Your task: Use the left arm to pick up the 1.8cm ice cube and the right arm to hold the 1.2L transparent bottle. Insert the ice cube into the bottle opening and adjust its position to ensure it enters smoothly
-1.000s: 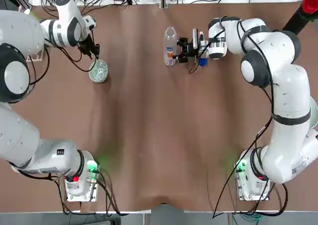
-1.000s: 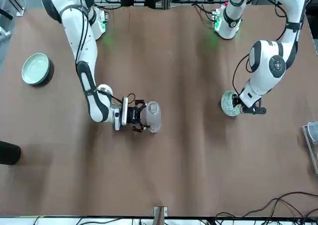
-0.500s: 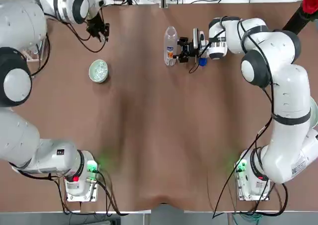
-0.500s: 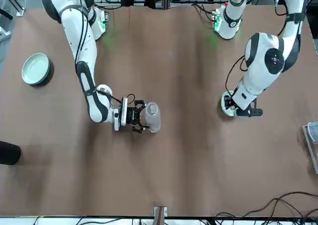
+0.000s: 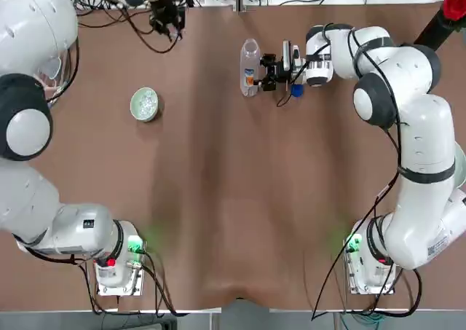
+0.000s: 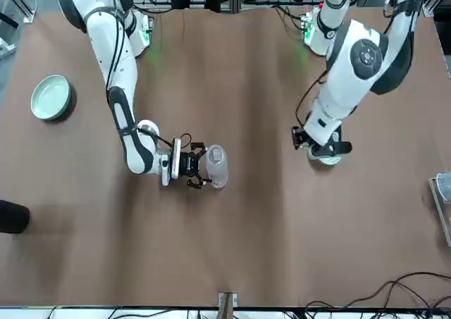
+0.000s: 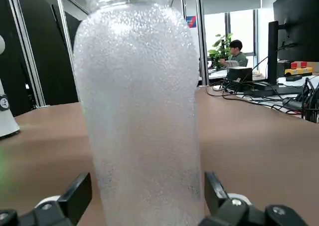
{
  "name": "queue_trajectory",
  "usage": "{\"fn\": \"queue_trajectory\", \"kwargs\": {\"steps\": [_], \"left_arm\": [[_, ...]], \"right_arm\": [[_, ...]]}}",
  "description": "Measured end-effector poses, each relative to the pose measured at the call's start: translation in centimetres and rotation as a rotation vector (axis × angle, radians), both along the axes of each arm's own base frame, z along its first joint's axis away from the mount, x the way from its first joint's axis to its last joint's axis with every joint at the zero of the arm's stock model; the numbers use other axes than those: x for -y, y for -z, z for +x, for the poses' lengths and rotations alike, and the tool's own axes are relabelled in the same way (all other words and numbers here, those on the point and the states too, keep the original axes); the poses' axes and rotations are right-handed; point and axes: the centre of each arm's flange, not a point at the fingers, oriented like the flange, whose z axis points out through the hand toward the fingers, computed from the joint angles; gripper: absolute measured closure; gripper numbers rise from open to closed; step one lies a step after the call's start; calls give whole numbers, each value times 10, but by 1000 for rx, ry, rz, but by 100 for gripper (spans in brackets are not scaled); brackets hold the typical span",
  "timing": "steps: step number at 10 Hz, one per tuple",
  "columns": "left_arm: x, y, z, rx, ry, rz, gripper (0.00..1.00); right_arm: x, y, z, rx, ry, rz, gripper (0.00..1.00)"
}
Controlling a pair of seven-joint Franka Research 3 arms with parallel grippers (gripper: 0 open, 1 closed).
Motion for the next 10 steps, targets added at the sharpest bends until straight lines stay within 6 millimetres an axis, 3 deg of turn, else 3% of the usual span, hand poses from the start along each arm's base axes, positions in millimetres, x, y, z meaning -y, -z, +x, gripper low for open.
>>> {"fn": "queue_trajectory", "kwargs": {"steps": [2,5,7,10], "left_arm": [[55,-17,-8,-17,-30,-38,60],[148,-22,-20,-53,-118,-122,60],[191,-8,-14,-41,-173,-119,60],[249,37,-21,21,-200,-58,60]], "right_arm": [[-1,-1,1,3,0,2,0],[-1,-2,2,6,1,3,0],[-1,-2,2,7,1,4,0],[-3,-4,2,17,-7,18,0]]}}
